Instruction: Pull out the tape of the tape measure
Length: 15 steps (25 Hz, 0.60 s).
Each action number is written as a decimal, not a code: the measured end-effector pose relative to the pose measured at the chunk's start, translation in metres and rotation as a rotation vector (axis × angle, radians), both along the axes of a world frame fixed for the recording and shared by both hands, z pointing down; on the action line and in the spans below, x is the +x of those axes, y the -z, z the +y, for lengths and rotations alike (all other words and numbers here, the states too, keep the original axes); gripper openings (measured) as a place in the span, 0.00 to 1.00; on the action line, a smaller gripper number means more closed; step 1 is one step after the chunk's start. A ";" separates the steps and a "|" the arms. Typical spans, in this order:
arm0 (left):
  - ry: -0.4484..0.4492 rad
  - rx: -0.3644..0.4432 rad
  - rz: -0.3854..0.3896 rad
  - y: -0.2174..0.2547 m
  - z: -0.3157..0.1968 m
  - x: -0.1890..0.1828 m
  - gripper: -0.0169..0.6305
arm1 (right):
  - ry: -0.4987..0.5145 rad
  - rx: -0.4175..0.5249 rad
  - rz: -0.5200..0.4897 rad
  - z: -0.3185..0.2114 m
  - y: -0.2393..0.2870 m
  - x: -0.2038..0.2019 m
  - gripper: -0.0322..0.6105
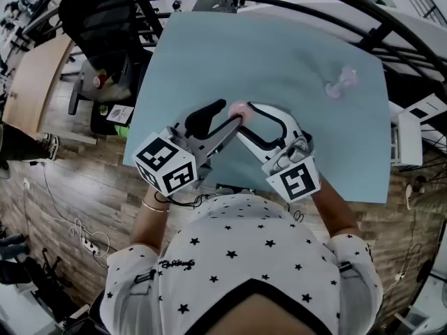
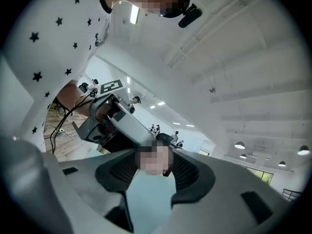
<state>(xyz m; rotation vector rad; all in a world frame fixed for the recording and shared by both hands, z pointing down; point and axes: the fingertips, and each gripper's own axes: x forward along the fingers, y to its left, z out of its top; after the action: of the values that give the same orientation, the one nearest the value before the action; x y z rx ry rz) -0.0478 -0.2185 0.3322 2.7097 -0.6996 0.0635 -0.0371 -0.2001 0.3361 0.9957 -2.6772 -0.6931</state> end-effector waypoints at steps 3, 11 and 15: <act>-0.017 -0.006 -0.004 -0.001 0.003 0.005 0.37 | 0.028 0.011 0.003 0.005 0.001 -0.004 0.38; -0.037 -0.093 0.036 -0.005 0.005 0.007 0.18 | 0.058 -0.007 0.006 0.007 -0.008 -0.010 0.38; -0.047 -0.120 0.051 -0.002 0.001 0.006 0.16 | 0.045 0.002 -0.020 0.005 -0.006 -0.009 0.38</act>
<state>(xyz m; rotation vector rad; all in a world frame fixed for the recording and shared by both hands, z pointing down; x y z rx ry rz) -0.0418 -0.2173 0.3340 2.6033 -0.5977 0.0464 -0.0464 -0.1952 0.3425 0.9499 -2.7244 -0.6989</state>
